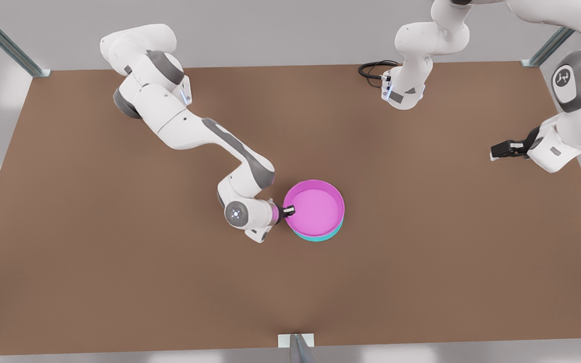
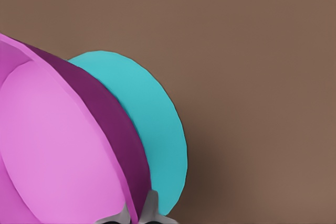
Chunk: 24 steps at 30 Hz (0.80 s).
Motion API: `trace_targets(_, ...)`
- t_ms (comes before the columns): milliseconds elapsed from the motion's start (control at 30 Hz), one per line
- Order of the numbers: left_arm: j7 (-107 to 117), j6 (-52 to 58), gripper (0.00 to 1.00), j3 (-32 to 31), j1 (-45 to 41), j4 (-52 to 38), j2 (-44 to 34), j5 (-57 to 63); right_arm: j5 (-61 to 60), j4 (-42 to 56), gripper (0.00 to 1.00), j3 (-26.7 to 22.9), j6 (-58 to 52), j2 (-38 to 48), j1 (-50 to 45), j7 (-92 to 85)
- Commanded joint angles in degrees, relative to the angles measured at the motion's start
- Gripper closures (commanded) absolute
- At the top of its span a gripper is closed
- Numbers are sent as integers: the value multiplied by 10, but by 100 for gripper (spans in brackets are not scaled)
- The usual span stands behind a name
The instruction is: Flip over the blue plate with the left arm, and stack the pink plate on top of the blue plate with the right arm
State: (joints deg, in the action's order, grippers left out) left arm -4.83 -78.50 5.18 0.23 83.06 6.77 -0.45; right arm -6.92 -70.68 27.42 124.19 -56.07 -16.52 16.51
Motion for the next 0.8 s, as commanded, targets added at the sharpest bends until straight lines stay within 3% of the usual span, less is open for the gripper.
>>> trace_targets(0,0,1,0,0,-1,0,0,0,5,-1,79,0,-1,-2,0,3)
trace_targets(133,0,2,0,1,-1,0,0,-1,6,0,79,0,-1,-6,0,-4)
trace_targets(200,0,3,0,1,-1,0,0,-1,6,0,21,1,1,-7,-1,-5)
trace_targets(233,0,3,0,0,-1,0,0,0,7,1,0,1,1,-7,-6,-3)
trace_targets(433,1,6,0,1,-1,0,0,-1,8,7,0,-3,-9,2,-11,13)
trace_targets(500,1,6,0,1,-1,0,0,-1,6,8,0,3,-97,57,-5,43)
trace_targets(567,1,6,0,1,-1,0,0,-1,40,63,0,-2,-302,169,30,38)
trace_targets(600,1,6,0,1,-1,0,0,-1,130,69,0,1,-381,227,58,22)
trace_targets(633,1,6,0,1,-1,0,0,-1,147,90,0,-4,-412,247,100,9)
trace_targets(700,1,7,0,1,-1,0,0,-1,163,48,0,-29,-416,334,205,-89)
trace_targets(767,1,8,0,1,-1,0,0,-1,136,-138,0,-32,-324,480,263,-112)
